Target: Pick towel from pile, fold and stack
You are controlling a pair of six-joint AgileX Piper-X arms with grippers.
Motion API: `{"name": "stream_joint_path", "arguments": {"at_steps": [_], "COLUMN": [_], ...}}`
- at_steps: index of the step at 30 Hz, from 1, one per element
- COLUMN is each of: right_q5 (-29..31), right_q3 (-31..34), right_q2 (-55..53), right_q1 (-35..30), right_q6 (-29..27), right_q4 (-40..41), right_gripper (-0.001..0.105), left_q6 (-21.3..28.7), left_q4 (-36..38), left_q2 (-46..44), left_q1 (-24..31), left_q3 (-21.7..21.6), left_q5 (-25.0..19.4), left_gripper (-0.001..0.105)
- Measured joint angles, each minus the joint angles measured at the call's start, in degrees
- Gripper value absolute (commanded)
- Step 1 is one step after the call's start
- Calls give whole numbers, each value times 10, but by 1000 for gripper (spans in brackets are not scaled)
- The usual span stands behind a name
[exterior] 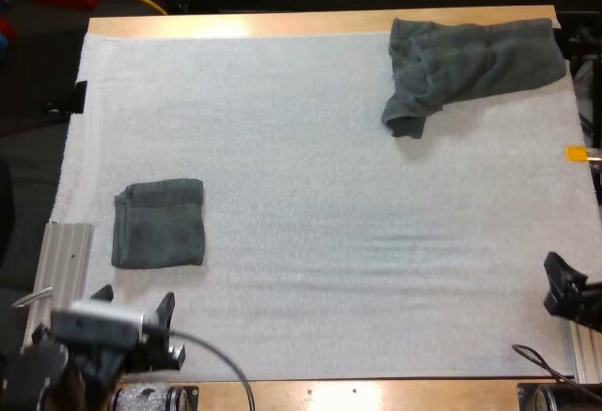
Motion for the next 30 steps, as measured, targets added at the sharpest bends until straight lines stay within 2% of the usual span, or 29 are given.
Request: {"name": "stream_joint_path", "arguments": {"at_steps": [6, 9, 15, 19, 24, 30], "right_q5": [0, 0, 0, 7, 18, 21], "right_q3": [0, 0, 0, 0, 10, 30], "right_q2": [-85, -122, -172, -174, -174, -174], "right_q1": [0, 0, 0, 0, 0, 0], "right_q6": [-1, -1, -2, -2, -12, -14], "right_q4": [2, 3, 12, 58, 97, 31], "right_gripper": [77, 77, 77, 77, 77, 77], "left_q6": [1, 1, 1, 9, 20, 34], "left_q4": [20, 19, 22, 46, 46, 46], "left_q2": [-92, -128, -133, -132, -132, -132], "left_q1": [0, 0, 0, 1, 1, 1], "left_q3": [-1, -2, -2, -21, -24, -24], "left_q5": [0, 15, 36, 36, 36, 36], "left_gripper": [69, 69, 69, 69, 69, 69]}}
